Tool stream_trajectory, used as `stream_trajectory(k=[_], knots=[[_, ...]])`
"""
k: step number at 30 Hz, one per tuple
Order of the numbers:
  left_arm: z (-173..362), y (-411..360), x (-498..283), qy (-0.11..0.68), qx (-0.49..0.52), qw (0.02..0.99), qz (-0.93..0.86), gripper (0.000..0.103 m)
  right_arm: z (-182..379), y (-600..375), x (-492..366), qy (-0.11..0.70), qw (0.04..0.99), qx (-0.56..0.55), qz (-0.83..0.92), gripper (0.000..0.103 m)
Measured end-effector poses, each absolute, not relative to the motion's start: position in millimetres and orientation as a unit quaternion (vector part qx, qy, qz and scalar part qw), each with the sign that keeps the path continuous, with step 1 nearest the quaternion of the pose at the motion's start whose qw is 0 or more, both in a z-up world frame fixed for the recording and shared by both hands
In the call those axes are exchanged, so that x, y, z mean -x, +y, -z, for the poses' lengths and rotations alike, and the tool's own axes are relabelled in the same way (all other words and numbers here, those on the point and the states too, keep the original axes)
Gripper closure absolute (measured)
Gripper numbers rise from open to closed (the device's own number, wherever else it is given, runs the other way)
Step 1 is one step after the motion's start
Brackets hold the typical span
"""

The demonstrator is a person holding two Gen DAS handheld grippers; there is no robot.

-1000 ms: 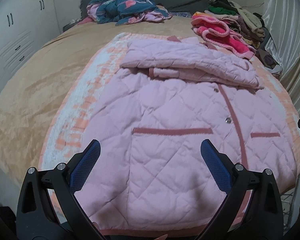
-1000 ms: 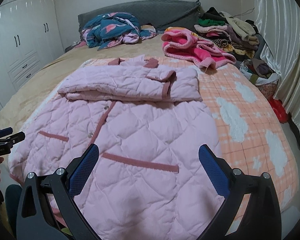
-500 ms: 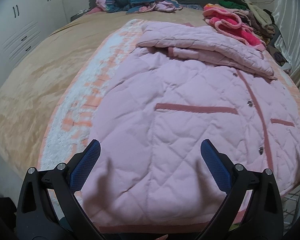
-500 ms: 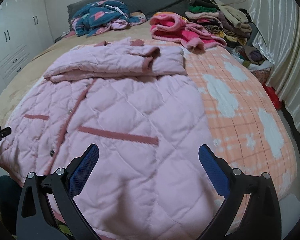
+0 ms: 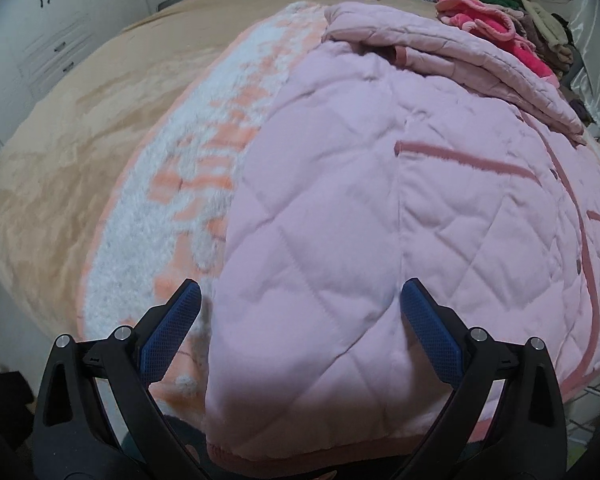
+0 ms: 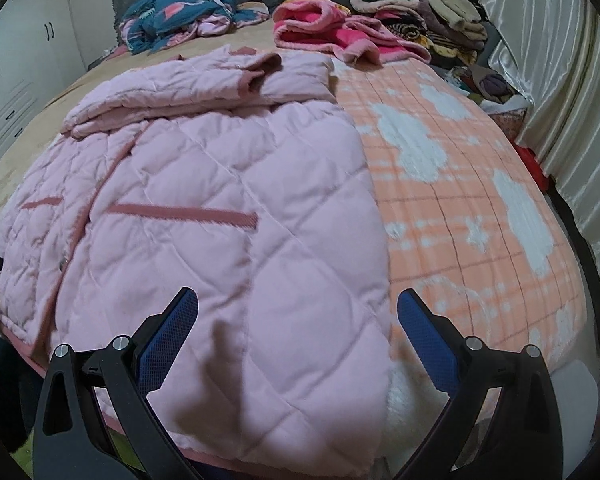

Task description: Fold large clothes

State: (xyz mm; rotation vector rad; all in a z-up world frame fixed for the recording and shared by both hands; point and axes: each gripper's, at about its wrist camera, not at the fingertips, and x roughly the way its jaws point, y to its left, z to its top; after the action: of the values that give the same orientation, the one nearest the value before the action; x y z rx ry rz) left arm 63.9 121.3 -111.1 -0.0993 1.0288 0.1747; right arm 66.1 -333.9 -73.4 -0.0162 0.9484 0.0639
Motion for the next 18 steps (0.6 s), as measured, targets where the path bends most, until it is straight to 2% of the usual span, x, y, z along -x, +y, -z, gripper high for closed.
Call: stream_trajectory(k=[18], knots=[[128, 136, -36, 0.492, 0.098, 0.864, -0.047, 0.009, 112, -359, -25, 0.508, 0.860, -0.017, -0.039, 0.004]])
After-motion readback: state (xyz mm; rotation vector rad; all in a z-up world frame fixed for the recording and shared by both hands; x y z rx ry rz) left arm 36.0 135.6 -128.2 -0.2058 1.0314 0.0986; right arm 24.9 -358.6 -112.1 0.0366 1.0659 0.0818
